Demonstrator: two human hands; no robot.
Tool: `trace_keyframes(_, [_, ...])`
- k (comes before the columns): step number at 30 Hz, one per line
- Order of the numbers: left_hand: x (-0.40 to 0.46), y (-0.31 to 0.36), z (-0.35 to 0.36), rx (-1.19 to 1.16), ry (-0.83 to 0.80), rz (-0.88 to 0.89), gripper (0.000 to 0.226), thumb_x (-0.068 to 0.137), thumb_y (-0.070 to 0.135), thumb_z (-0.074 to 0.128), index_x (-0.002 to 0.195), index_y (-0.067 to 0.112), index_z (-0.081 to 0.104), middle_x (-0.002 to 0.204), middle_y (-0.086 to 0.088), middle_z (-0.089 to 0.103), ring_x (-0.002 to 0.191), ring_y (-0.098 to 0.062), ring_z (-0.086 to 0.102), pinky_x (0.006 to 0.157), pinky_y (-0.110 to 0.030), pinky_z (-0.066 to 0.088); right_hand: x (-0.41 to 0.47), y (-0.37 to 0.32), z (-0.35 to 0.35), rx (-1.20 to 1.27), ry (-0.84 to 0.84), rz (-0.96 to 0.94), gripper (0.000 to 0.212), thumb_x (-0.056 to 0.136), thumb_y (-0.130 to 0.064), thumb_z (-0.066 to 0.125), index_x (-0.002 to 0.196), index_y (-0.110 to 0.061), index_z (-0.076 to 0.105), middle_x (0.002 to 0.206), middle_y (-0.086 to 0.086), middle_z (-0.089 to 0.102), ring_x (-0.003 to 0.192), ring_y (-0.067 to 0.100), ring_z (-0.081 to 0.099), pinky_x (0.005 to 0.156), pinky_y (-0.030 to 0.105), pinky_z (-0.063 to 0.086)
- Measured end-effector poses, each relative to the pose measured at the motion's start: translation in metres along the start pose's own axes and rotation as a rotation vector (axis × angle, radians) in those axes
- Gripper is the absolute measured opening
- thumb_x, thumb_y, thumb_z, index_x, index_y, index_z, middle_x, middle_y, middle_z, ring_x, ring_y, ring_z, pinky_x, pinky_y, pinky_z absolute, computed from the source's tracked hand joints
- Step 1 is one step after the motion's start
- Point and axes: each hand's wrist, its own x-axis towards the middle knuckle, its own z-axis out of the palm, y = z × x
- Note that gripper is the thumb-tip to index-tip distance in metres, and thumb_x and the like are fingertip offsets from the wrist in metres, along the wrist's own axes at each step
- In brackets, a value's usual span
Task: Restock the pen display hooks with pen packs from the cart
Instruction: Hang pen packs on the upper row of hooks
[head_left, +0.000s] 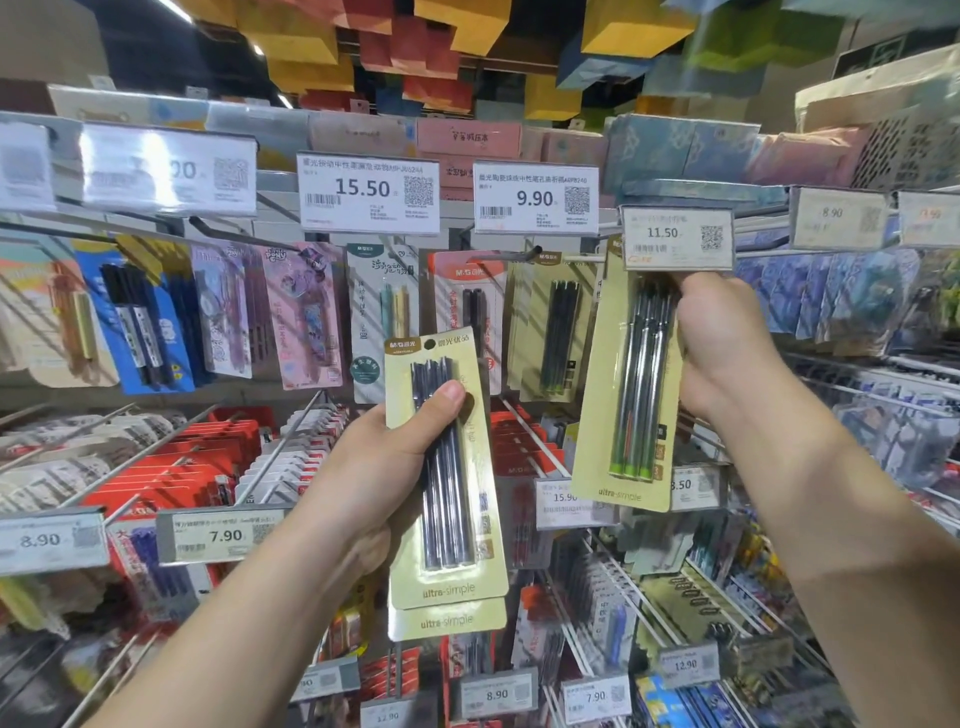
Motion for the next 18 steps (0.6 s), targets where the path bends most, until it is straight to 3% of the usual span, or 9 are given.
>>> trace_keyframes(2, [0.000, 0.001, 0.000, 0.003, 0.000, 0.006, 0.035, 0.090, 0.036, 0.074, 0.111, 0.008, 0.071, 0.091, -0.015, 0.080, 0.070, -0.024, 0.077, 0.053, -0.031, 0.060, 0.007, 0.004, 0.000, -0.017, 0.011, 0.055, 0.028, 0.097, -0.001, 0.045, 0.107, -0.012, 0.069, 0.090, 0.007, 0.073, 0.081, 0.023, 0.072, 0.072, 0.040, 0.063])
trace_keyframes(3, [0.000, 0.001, 0.000, 0.002, 0.001, 0.008, 0.034, 0.090, 0.035, 0.074, 0.110, 0.007, 0.071, 0.090, -0.015, 0.080, 0.069, -0.024, 0.077, 0.053, -0.030, 0.060, 0.009, 0.006, 0.001, -0.043, 0.013, 0.075, 0.034, 0.096, 0.005, 0.040, 0.108, -0.012, 0.067, 0.090, 0.007, 0.072, 0.081, 0.024, 0.071, 0.070, 0.039, 0.063])
trace_keyframes(4, [0.000, 0.002, 0.000, -0.001, 0.002, 0.009, 0.034, 0.090, 0.035, 0.074, 0.109, 0.007, 0.071, 0.090, -0.015, 0.080, 0.068, -0.024, 0.077, 0.053, -0.030, 0.060, 0.011, 0.009, 0.002, -0.070, 0.018, 0.074, 0.037, 0.095, 0.007, 0.039, 0.108, -0.012, 0.067, 0.093, 0.007, 0.071, 0.088, 0.027, 0.071, 0.078, 0.043, 0.063])
trace_keyframes(6, [0.002, 0.003, -0.001, -0.010, 0.005, 0.014, 0.033, 0.091, 0.034, 0.073, 0.109, 0.007, 0.071, 0.087, -0.015, 0.080, 0.066, -0.023, 0.076, 0.052, -0.031, 0.059, 0.016, 0.012, 0.005, -0.072, 0.025, 0.065, 0.031, 0.096, 0.005, 0.045, 0.103, -0.014, 0.067, 0.098, 0.007, 0.072, 0.104, 0.033, 0.069, 0.093, 0.054, 0.059])
trace_keyframes(7, [0.003, 0.003, -0.003, -0.010, 0.006, 0.020, 0.033, 0.091, 0.034, 0.073, 0.109, 0.007, 0.072, 0.087, -0.014, 0.080, 0.066, -0.023, 0.076, 0.053, -0.031, 0.060, 0.017, 0.013, 0.007, -0.059, 0.013, 0.066, 0.024, 0.097, 0.001, 0.051, 0.101, -0.015, 0.068, 0.097, 0.005, 0.073, 0.105, 0.033, 0.070, 0.091, 0.054, 0.059])
trace_keyframes(10, [0.007, 0.003, -0.006, 0.018, 0.007, 0.033, 0.034, 0.090, 0.038, 0.073, 0.107, 0.008, 0.073, 0.088, -0.012, 0.080, 0.070, -0.023, 0.077, 0.059, -0.033, 0.062, 0.022, 0.018, 0.011, 0.020, -0.047, 0.036, 0.006, 0.100, -0.020, 0.066, 0.101, -0.019, 0.072, 0.096, -0.001, 0.077, 0.091, 0.021, 0.073, 0.070, 0.041, 0.063])
trace_keyframes(15, [0.010, 0.004, -0.009, 0.028, 0.004, 0.038, 0.046, 0.078, 0.043, 0.076, 0.109, 0.009, 0.072, 0.091, -0.014, 0.080, 0.074, -0.025, 0.077, 0.062, -0.035, 0.062, 0.057, 0.042, 0.014, 0.027, -0.040, 0.039, 0.037, 0.084, -0.032, 0.076, 0.118, -0.018, 0.073, 0.117, 0.002, 0.076, 0.113, 0.026, 0.070, 0.103, 0.054, 0.054])
trace_keyframes(18, [0.011, 0.007, -0.010, 0.037, 0.008, 0.036, 0.054, 0.071, 0.046, 0.077, 0.110, 0.009, 0.071, 0.092, -0.014, 0.080, 0.075, -0.026, 0.077, 0.064, -0.036, 0.062, 0.075, 0.053, 0.017, 0.028, 0.024, 0.092, 0.030, 0.086, -0.019, 0.075, 0.115, -0.013, 0.072, 0.117, 0.007, 0.075, 0.114, 0.029, 0.068, 0.108, 0.056, 0.049])
